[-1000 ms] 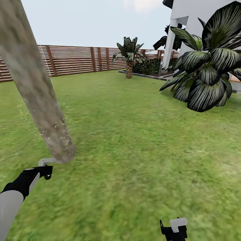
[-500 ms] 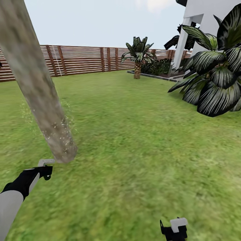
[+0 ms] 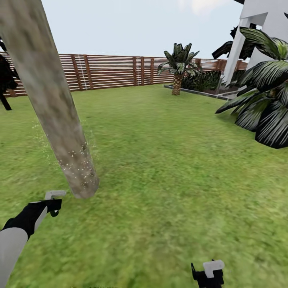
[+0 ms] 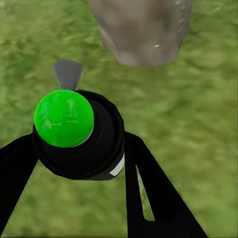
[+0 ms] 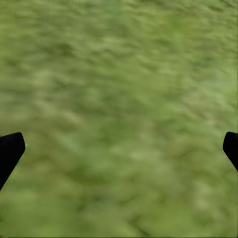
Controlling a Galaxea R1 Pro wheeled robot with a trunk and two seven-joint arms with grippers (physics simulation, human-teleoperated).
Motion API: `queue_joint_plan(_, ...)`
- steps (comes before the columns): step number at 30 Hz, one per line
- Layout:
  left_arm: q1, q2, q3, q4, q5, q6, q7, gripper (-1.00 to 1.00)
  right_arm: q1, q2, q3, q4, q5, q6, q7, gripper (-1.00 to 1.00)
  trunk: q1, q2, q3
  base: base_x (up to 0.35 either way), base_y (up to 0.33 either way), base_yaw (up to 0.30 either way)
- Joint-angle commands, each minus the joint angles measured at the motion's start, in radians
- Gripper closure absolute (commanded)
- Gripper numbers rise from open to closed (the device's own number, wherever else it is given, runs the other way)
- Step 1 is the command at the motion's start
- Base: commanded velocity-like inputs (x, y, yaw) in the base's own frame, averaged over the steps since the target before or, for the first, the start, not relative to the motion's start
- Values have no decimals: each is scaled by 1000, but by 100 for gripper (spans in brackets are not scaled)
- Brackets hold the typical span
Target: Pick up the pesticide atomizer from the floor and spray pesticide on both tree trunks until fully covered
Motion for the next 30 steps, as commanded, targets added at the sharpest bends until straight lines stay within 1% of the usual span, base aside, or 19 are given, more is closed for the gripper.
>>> queue_joint_plan(1, 0, 0, -1, 0, -1, 1, -2, 100, 0, 0, 0, 0, 0, 0, 0, -100, 0, 0, 0, 9, 0, 276)
queue_joint_plan(2, 1, 0, -2, 0, -1, 8, -2, 100, 0, 0, 0, 0, 0, 0, 0, -100, 0, 0, 0, 5, 0, 275)
queue_joint_plan(5, 1, -4, 0, 1, 1, 61, -8, 100, 0, 0, 0, 0, -1, 0, 0, -100, 0, 0, 0, 1, 0, 276)
queue_joint_plan(8, 0, -6, -12, 1, 2, 98, -8, 100, 0, -1, 0, 0, -1, 0, 0, -100, 0, 0, 0, 0, 0, 183)
queue_joint_plan(9, 0, -6, -15, 1, 2, 131, -7, 100, 0, -3, 0, 0, -1, 0, 0, -100, 0, 0, 0, 0, 0, 49)
queue_joint_plan(10, 0, -6, -17, -4, 1, 178, -5, 100, 0, -4, 0, 0, -1, 0, 0, -100, 0, 0, 0, 0, 0, 20)
queue_joint_plan(12, -3, -7, -21, -14, 2, 216, -8, 100, 0, -5, 0, 0, -1, 0, 0, -100, 0, 0, 0, 0, 0, 7)
queue_joint_plan(13, -3, -14, -28, -18, 3, 220, -8, 100, 0, -6, 0, 0, -1, 0, 0, -100, 0, 0, 0, 0, 0, 2)
queue_joint_plan(14, -3, -33, -40, -26, 2, 220, -7, 100, 0, -6, 0, 0, -1, 0, 0, -100, 0, 0, 0, 0, 0, 0)
queue_joint_plan(17, -2, -52, -45, -70, 4, 218, -10, 100, 0, -6, 0, 0, -1, 0, 0, -100, 0, 0, 0, 39, -19, 0)
queue_joint_plan(19, -2, -76, -52, -107, 3, 222, -7, 100, 0, -6, -1, 0, -1, 0, 0, -100, 0, 0, 0, 164, -144, 0)
queue_joint_plan(20, -3, -91, -65, -128, 3, 224, -3, 100, 0, -6, -1, 0, -1, 0, 0, -100, 0, 0, 0, 193, -188, 0)
queue_joint_plan(21, -4, -100, -77, -147, 2, 225, -1, 100, 0, -6, -1, -1, -2, 0, 0, -100, 0, 0, 0, 180, -211, 0)
queue_joint_plan(23, -5, -104, -84, -169, 1, 227, 0, 100, 0, -6, -1, -1, -2, 0, 0, -100, 0, 0, 0, 114, -239, 0)
queue_joint_plan(25, -5, -105, -87, -183, 1, 239, 0, 100, 0, -6, -1, -1, -2, 0, 0, -100, 0, 0, 0, -119, -205, 0)
queue_joint_plan(28, -4, -97, -84, -246, 1, 246, -3, 100, 0, -6, -1, -1, -2, 0, 0, -100, 0, 0, 0, -81, -63, 42)
queue_joint_plan(29, -6, -94, -81, -282, 1, 256, -7, 100, 0, -6, -1, -1, -2, 0, 0, -100, 0, 0, 0, -15, -11, 202)
queue_joint_plan(30, -12, -92, -80, -315, 3, 315, -11, 100, 0, -6, -1, -1, -2, 0, 0, -100, 0, 0, 0, -5, -4, 252)
